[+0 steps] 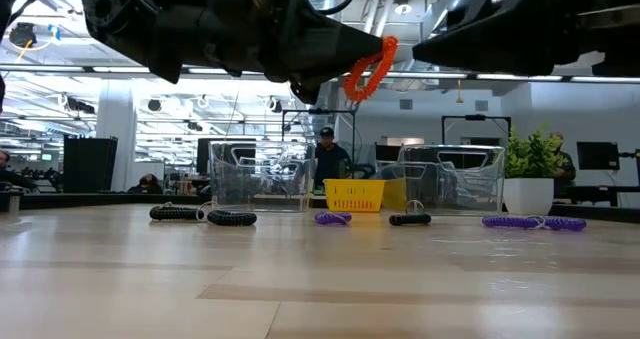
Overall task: Sort spring keychains
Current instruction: Put the orange spring keychain into the yellow bin
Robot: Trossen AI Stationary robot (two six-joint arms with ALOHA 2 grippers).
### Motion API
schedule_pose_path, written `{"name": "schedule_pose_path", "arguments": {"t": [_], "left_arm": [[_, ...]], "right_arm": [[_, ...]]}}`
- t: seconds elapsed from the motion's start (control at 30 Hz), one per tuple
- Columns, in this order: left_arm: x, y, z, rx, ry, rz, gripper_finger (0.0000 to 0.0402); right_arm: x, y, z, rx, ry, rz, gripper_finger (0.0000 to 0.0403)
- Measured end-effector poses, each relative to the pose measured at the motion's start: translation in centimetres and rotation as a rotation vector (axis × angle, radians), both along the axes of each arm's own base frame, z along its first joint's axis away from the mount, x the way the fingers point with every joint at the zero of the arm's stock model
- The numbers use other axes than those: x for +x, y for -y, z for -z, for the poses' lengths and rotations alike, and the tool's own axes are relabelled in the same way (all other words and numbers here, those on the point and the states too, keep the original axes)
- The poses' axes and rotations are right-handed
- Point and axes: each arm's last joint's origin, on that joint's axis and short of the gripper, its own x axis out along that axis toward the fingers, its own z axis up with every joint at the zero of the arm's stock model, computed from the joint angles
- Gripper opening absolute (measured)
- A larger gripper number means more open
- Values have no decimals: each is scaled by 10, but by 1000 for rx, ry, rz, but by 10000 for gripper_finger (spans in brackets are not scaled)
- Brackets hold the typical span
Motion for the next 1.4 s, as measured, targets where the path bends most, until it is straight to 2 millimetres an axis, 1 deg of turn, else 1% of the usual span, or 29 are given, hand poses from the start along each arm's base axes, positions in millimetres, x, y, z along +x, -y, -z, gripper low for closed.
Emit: {"name": "schedule_pose_path", "arguments": {"t": [0.07,0.17,0.33,0.4,0.57,0.7,0.87,1.1,1.4], "left_arm": [[0,0,0,0,0,0,49],[0,0,0,0,0,1,49],[0,0,0,-4,-1,2,49],[0,1,0,-9,-2,32,49],[-2,4,0,-59,-17,149,49],[-1,6,-3,-80,-14,180,49],[0,6,-4,-82,-10,189,49],[-2,9,-4,-93,-16,300,49],[-2,9,-4,-91,-14,306,49]], "right_arm": [[0,-4,-3,-65,22,-28,59],[1,-8,-7,-116,45,-33,59],[-1,-9,-9,-157,61,119,59],[-3,-11,-9,-169,67,160,59],[-9,-20,-12,-186,96,200,59],[-14,-26,-14,-239,122,213,59],[-17,-30,-18,-229,149,242,59],[-17,-29,-18,-226,153,246,59],[-17,-30,-18,-224,152,238,59]]}}
